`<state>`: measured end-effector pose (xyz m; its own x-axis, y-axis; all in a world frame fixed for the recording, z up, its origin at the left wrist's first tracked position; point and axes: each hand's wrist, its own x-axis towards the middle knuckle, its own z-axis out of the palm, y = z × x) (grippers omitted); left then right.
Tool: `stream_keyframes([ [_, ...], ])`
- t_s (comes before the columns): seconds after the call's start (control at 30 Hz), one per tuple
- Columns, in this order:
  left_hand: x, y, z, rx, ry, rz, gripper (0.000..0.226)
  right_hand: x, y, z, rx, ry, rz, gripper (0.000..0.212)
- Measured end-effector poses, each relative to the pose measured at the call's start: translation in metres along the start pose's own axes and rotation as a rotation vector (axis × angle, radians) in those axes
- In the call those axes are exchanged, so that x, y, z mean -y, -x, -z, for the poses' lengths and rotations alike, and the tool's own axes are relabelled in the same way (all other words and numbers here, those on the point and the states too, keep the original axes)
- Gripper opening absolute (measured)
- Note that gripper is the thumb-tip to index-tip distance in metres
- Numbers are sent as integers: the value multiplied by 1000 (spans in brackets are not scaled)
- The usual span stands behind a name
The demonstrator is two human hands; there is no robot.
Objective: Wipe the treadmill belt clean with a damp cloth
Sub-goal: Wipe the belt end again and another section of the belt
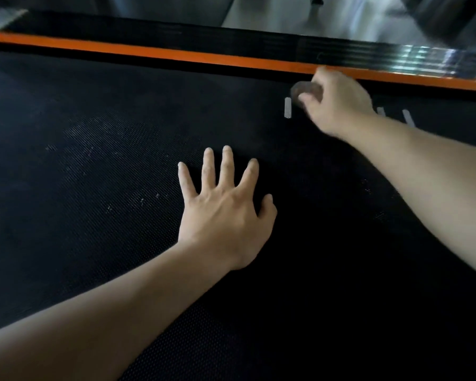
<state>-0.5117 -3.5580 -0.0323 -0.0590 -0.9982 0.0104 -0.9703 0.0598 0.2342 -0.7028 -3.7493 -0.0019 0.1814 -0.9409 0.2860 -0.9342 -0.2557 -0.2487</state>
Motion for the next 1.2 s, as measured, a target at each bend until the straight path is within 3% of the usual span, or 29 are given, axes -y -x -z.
stream_keyframes([
  [0.1, -1, 1, 1, 7, 8, -3, 67, -6, -12, -6, -79, 73, -98, 28],
  [0.3, 0, 0, 2, 17, 1, 4, 67, -3, 11, 0, 75, -27, 254, 34],
  [0.43, 0, 0, 0, 13, -5, 1, 67, -34, -20, 9, -50, 135, -91, 34],
  [0.63, 0, -1, -1, 11, -6, 10, 68, -18, 14, -4, -16, -11, 147, 32],
  [0.8, 0, -2, -1, 16, -9, 17, 71, -45, -9, 16, -61, 134, -215, 33],
  [0.97, 0, -1, 0, 25, -15, 17, 71, -14, 67, 16, 74, -54, 140, 25],
  [1.03, 0, -2, -1, 22, -19, 16, 70, -29, 75, 26, 95, 1, 209, 24],
  [1.13, 1, -2, -1, 15, -17, 14, 68, -49, 58, 31, -32, 81, -44, 25],
  [1.2, 2, -2, -2, 19, -17, 18, 69, -34, 69, 27, -87, 87, -98, 24],
])
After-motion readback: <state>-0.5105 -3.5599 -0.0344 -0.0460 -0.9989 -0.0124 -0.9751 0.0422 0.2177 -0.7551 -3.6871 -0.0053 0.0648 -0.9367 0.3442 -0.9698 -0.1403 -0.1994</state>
